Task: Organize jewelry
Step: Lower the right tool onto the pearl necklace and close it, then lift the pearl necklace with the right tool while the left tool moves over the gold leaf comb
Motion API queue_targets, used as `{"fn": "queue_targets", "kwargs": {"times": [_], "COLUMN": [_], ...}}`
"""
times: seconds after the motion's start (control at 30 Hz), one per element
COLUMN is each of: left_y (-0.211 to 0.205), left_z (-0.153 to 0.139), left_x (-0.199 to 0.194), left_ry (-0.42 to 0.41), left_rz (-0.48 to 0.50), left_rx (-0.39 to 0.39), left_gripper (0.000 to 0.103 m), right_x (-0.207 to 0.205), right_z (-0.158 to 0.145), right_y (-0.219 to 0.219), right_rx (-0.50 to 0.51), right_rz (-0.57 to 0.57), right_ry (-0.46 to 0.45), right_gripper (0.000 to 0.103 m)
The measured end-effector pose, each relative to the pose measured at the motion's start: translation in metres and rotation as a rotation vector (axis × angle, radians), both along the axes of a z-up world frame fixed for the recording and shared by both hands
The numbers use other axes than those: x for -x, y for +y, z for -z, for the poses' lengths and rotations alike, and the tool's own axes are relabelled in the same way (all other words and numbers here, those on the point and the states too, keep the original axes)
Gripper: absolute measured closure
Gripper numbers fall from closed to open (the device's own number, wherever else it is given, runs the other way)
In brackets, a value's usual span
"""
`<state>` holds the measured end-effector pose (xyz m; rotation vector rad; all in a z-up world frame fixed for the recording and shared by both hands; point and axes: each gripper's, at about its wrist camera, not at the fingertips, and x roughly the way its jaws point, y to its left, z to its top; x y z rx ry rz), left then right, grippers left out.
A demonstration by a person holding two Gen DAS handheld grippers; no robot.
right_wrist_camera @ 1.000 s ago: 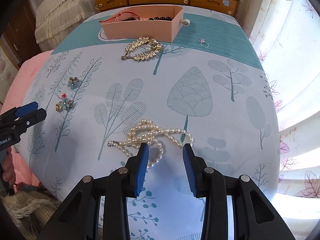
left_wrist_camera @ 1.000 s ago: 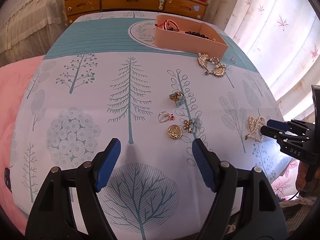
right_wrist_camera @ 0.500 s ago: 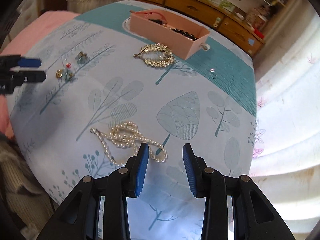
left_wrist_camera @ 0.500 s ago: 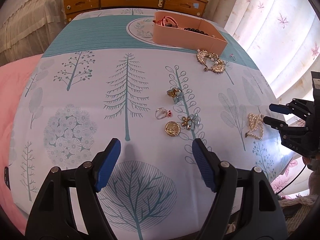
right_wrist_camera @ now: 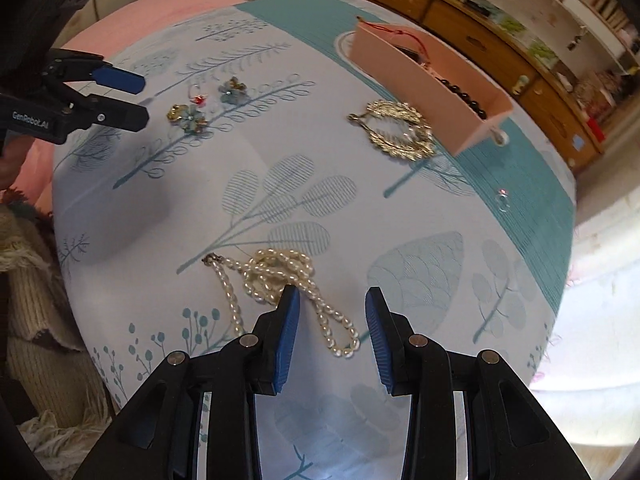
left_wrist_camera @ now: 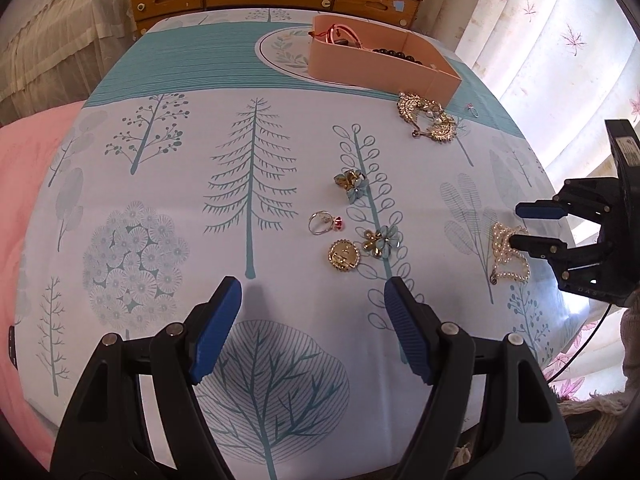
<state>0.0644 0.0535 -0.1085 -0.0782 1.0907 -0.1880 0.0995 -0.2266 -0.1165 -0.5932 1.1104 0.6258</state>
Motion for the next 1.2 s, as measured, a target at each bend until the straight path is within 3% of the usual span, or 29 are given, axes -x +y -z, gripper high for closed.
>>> {"fn": "queue_targets", "kwargs": {"times": [0.13,0.2,0.23,0.37,0.5,0.77,1.03,1.2], "left_y": [0.001,0.002,0.001,0.001,0.003,0.006,-0.052,-0.1], "left_z": [0.0,0.0,0.0,-0.001,-0.006,-0.024,-0.046,-0.041], "left_x": [-0.001,-0.002,-0.003,-0.007,-0.019,-0.054,-0.108,-0.151], "left_ry": [0.004,0.006,0.007,0.014,0.029,0.053,0.04,0.103], "left_rz": [-0.007,-0.009,-0.009,-0.006,0.001,0.044,0.165,0.191], "left_rx": [0.0,-0.001,-0.002,-0.011,-0.007,0.013,0.007,0.057], "left_gripper": [0.031,0.031,0.031,0.031,0.031,0.031,0.031,0.038], "right_x": [-0.014,-0.013,-0.013,-0.014,-0.002,0.003,0.001,0.007], "right_z": [0.002,0.002,0.002,0.002,-0.001,-0.041,-0.092,-0.109], "right_y": [-0.008,-0.006,-0.005,-0.002,-0.001,-0.016,-0.044,-0.06], "right_rx": [-0.083,-0.072,-0.072,-0.072,-0.087,-0.246,-0.437,-0.51], "right_rz": [0.028,0.02,0.021,0.076,0.151,0.341,0.523,0.603], "right_ry": [0.103,0.103,0.104,0.092,0.042,-0.047,-0.154,-0.204], "right_gripper": [0.075,0.081,0.092,0.099,0.099,0.099,0.099,0.099]}}
